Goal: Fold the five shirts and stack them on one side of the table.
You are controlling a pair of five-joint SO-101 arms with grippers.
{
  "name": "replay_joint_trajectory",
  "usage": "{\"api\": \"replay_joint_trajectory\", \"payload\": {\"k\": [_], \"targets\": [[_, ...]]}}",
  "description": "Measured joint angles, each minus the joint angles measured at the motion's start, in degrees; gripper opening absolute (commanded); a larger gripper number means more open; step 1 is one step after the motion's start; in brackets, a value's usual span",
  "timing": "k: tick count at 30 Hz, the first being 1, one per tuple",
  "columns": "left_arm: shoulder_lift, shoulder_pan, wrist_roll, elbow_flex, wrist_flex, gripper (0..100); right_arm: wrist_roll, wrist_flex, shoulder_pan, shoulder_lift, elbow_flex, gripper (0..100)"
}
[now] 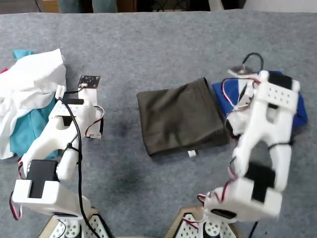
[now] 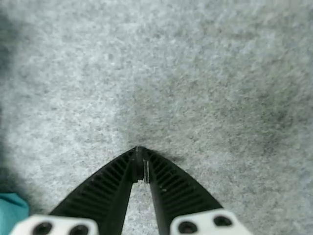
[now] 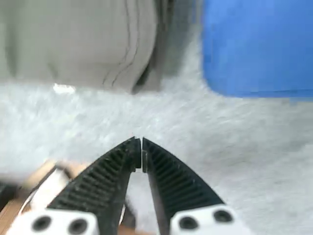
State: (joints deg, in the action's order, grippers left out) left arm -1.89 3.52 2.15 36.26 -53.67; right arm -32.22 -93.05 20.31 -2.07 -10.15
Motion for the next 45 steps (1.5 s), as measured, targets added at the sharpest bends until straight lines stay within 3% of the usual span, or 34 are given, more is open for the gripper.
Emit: {"api": "replay_joint_trajectory", "payload": {"k": [6, 10, 24, 27, 35, 41, 45], "targets": [[0.0, 0.0, 0.0, 0.0, 0.0, 3, 6.4, 20.0, -11.7, -2.8, -9.7, 1.5], [0.0, 0.0, 0.0, 0.0, 0.0, 3, 7.6, 26.1, -16.1, 1.8, -13.3, 1.5], [0.3, -0.8, -0.2, -0.4, 0.5, 3, 7.7, 24.4, -10.5, 14.0, -13.9, 1.5], [0.2, -4.5, -0.2, -4.6, 0.5, 3, 7.7, 24.4, -11.4, 12.7, -13.5, 1.5], [0.2, -17.1, -0.1, -29.2, -10.3, 3, 7.7, 17.8, -12.6, 0.5, -9.7, 1.5], [-7.1, -25.3, -0.1, -36.0, -9.3, 3, 7.6, 17.2, -12.6, -9.8, -9.5, 1.5], [-18.1, -25.9, 0.0, -38.2, -5.4, 3, 5.5, 20.3, -11.4, -10.5, -13.8, 1.5]]}}
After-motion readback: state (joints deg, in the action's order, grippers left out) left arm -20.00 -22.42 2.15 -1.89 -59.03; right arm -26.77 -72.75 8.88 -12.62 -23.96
